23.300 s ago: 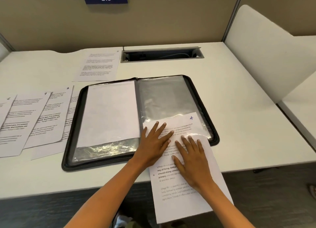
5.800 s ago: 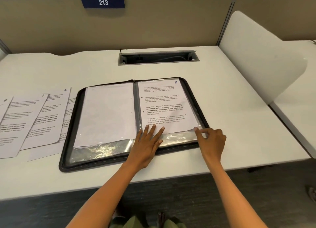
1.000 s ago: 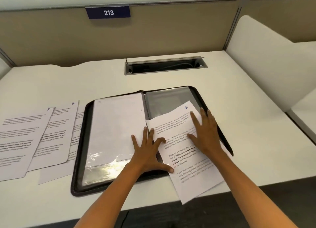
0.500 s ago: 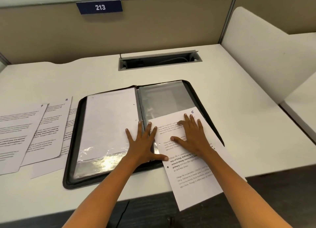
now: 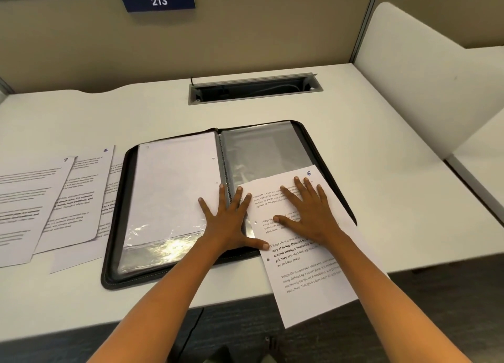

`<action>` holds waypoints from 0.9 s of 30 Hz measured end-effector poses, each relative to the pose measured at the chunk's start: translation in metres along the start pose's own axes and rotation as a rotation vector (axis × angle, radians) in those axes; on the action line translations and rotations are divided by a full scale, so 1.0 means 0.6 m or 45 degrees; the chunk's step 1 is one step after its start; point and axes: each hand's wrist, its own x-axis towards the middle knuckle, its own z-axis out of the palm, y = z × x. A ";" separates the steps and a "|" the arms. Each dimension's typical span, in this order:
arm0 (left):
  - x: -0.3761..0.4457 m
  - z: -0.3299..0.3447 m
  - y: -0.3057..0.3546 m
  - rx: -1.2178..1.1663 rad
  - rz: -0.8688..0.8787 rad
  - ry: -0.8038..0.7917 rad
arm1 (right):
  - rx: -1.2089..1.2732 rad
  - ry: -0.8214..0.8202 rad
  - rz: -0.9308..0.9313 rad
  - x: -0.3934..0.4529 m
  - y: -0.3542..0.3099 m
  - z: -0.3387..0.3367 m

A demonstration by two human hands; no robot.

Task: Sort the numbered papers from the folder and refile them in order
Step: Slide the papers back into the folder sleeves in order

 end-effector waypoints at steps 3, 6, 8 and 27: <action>-0.001 -0.005 -0.002 0.017 0.015 0.008 | -0.003 -0.003 -0.026 -0.010 0.006 0.000; 0.000 -0.001 -0.008 -0.043 0.018 0.022 | -0.005 0.001 -0.054 -0.022 0.012 0.004; 0.000 0.003 -0.013 -0.046 0.014 0.029 | 0.004 -0.010 -0.081 -0.028 0.015 0.004; -0.003 -0.017 0.013 -0.236 0.029 0.419 | 0.066 0.155 0.045 -0.038 0.051 -0.005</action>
